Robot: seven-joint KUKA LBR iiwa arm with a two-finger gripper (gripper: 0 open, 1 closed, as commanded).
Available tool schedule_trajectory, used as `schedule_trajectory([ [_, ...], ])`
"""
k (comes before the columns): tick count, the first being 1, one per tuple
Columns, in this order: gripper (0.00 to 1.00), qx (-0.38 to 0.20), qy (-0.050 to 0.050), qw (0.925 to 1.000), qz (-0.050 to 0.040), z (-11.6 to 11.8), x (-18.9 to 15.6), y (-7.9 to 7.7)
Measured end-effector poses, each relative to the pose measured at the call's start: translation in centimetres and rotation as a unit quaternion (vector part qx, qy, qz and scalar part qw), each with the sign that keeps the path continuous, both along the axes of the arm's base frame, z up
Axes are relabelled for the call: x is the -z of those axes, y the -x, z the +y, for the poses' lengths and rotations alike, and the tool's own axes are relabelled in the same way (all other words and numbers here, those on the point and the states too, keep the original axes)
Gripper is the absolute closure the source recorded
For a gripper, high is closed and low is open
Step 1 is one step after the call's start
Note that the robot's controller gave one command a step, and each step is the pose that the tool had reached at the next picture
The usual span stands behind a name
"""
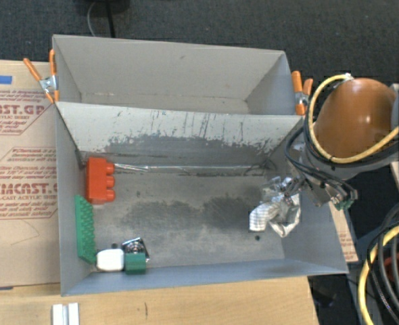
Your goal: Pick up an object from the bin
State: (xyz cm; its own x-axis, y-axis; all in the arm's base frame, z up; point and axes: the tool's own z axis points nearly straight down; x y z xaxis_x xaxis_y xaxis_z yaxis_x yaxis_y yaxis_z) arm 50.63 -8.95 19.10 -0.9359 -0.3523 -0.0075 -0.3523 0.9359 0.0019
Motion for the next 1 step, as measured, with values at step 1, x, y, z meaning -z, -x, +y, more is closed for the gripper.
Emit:
schedule_trajectory([
  [1, 1.0, 0.004, -0.001, 1.0, 0.0032, -0.21, -3.92, -0.05],
])
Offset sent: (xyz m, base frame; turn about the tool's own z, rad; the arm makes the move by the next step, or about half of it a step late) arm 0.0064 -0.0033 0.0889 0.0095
